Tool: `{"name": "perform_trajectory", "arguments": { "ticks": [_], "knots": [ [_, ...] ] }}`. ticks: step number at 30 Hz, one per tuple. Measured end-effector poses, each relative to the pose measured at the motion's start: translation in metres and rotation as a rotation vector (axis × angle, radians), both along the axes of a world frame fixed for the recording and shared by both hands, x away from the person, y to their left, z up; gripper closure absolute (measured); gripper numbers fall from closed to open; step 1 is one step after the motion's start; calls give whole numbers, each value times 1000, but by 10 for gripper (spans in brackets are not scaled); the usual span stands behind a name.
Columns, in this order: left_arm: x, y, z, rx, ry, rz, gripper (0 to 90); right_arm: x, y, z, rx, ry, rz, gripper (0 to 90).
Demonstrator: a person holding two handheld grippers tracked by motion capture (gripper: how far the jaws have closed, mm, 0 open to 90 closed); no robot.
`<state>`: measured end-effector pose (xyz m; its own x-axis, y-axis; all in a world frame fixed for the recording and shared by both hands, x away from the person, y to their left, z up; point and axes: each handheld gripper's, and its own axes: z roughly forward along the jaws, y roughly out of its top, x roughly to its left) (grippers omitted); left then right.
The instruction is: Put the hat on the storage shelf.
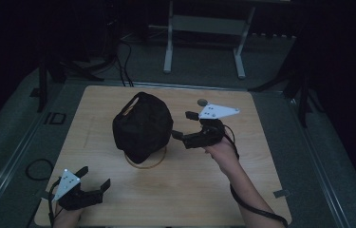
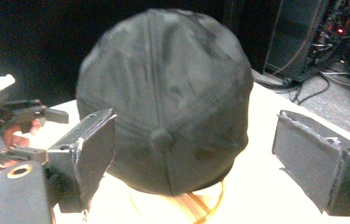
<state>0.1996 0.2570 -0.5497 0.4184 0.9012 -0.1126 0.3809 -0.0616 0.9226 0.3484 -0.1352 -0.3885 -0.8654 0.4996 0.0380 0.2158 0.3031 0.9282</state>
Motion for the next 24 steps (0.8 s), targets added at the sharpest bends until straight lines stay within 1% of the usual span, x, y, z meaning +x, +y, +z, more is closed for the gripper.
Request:
{"name": "perform_trajectory", "arguments": {
  "ticks": [2, 10, 13, 16, 17, 19, 24],
  "knots": [
    [0, -1, 0, 0, 1, -1, 29, 0, -3, -4, -1, 5, -6, 135],
    [1, -2, -1, 6, 1, -9, 29, -2, -16, -21, -38, 15, -26, 134],
    [1, -2, -1, 5, 1, -10, 29, -4, -18, -30, -58, 14, -18, 135],
    [1, -2, -1, 10, 2, -9, 29, -5, -20, -38, -70, 28, -14, 134],
    [1, -2, -1, 9, 2, -10, 29, -6, -20, -41, -71, 31, -10, 134],
    [1, -2, -1, 8, 3, -11, 29, -6, -21, -44, -72, 34, -6, 135],
    [1, -3, -1, 12, 2, -12, 29, -9, -23, -63, -78, 47, -2, 135]
  ]
}}
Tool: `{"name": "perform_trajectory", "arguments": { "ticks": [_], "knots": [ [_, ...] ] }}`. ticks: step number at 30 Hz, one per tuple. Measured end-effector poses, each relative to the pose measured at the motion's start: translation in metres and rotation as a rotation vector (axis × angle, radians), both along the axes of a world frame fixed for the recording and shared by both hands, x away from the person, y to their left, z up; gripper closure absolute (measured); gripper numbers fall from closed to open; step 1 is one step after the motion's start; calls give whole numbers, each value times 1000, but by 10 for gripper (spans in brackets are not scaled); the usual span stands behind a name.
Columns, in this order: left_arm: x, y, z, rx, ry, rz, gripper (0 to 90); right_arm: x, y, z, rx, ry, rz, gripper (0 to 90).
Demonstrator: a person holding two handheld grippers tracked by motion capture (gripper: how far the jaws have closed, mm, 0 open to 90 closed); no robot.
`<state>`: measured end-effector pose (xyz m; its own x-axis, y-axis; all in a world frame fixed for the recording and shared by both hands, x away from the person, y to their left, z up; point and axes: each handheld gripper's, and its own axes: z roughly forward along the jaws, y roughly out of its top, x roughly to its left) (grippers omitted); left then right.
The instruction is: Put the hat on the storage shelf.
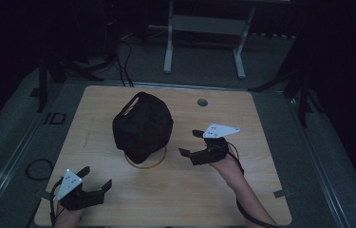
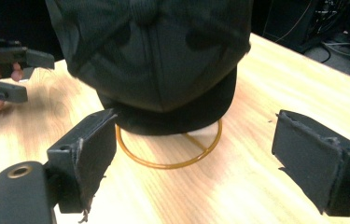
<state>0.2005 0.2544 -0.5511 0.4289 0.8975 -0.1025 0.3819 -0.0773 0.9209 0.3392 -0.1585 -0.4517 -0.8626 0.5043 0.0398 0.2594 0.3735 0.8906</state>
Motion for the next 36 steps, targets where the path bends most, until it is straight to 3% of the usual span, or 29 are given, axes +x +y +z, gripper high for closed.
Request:
{"name": "perform_trajectory", "arguments": {
  "ticks": [10, 20, 31, 36],
  "knots": [
    [1, 0, -1, 11, 8, 7, 29, -6, -4, -33, -54, 19, -5, 136],
    [2, 0, -2, 5, 20, 4, 29, -12, -15, -62, -43, 63, -15, 135],
    [2, 0, -2, 0, 18, 2, 29, -22, -27, -82, -86, 87, -11, 137],
    [1, 0, -2, 5, 20, 1, 29, -25, -35, -87, -102, 77, -13, 137]
  ]
}}
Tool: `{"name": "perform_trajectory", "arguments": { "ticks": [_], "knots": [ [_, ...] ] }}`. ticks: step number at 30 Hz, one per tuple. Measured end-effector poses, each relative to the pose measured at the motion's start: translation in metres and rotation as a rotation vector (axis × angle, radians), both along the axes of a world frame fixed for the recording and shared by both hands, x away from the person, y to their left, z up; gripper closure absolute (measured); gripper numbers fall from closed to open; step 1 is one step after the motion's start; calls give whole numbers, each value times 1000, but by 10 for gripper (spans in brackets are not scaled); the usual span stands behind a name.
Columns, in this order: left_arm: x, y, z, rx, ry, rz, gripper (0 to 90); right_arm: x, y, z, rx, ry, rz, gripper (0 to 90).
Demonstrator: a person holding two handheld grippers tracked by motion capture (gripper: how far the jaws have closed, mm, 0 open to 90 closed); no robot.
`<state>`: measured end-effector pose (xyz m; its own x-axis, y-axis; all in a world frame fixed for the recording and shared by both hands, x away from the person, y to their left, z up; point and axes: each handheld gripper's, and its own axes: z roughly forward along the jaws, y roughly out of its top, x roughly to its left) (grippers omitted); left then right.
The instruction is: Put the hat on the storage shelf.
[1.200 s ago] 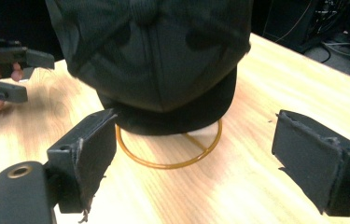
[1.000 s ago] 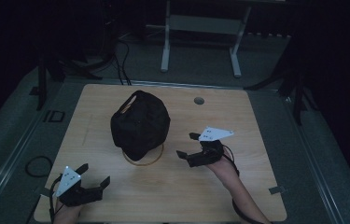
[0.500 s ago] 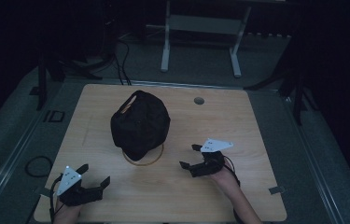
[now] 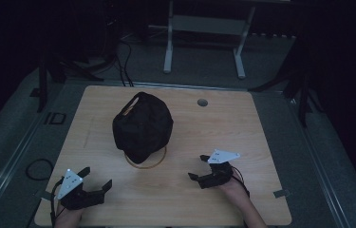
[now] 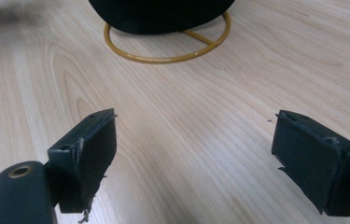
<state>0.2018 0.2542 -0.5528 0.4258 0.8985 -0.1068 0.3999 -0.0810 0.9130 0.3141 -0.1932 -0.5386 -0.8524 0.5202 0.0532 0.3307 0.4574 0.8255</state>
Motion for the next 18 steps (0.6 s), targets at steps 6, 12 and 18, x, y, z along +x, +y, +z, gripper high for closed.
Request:
{"name": "perform_trajectory", "arguments": {
  "ticks": [6, 12, 18],
  "knots": [
    [0, -1, 0, 3, 0, -4, 29, -6, -8, -5, -14, -17, -10, 139],
    [0, -1, 0, 0, -3, -3, 29, -13, -16, -12, -33, -15, -7, 139],
    [0, -1, 0, 2, -2, -3, 29, -20, -25, -12, -43, -34, -19, 139]
  ]
}}
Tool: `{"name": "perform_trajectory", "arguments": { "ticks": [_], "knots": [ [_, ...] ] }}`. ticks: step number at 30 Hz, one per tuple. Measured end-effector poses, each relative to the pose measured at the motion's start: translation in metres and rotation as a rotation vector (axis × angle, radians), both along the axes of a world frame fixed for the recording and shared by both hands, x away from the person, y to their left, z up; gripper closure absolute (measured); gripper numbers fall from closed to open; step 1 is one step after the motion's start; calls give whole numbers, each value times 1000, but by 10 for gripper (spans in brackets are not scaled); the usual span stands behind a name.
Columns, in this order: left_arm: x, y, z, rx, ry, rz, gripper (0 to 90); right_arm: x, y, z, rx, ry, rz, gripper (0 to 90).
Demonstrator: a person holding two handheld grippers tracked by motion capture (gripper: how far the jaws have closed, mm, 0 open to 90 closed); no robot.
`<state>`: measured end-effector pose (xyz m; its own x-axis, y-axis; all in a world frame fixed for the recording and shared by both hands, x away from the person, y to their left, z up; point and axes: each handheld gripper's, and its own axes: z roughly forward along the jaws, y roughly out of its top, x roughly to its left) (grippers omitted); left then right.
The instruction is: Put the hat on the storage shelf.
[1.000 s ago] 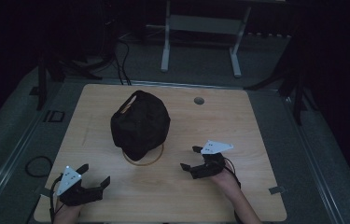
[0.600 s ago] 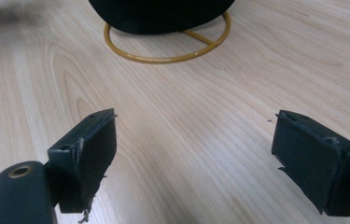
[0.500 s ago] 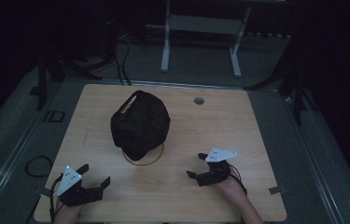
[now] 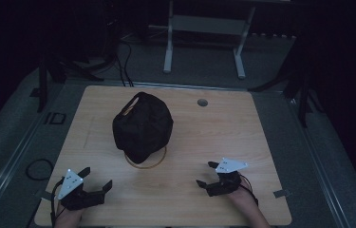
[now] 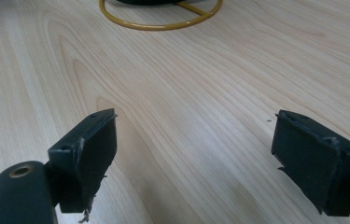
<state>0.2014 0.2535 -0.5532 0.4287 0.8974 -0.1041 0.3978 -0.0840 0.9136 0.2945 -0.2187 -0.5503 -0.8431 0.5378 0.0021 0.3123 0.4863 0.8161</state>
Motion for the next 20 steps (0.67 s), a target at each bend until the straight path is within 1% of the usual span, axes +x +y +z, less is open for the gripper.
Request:
{"name": "perform_trajectory", "arguments": {
  "ticks": [4, 8, 11, 17, 20],
  "knots": [
    [0, 0, 0, -2, 2, -2, 29, -3, -4, -2, -18, -16, -13, 139],
    [-1, 0, 0, -3, -2, -1, 29, -5, -7, -2, -18, -18, -22, 139],
    [-1, 0, 0, -3, -1, -3, 29, -5, -9, -3, -33, -28, -29, 139],
    [0, 0, 0, -4, -1, -2, 29, -5, -14, -3, -11, -26, -46, 139],
    [0, 0, 0, -3, 0, -2, 29, -5, -15, -3, -9, -29, -49, 139]
  ]
}}
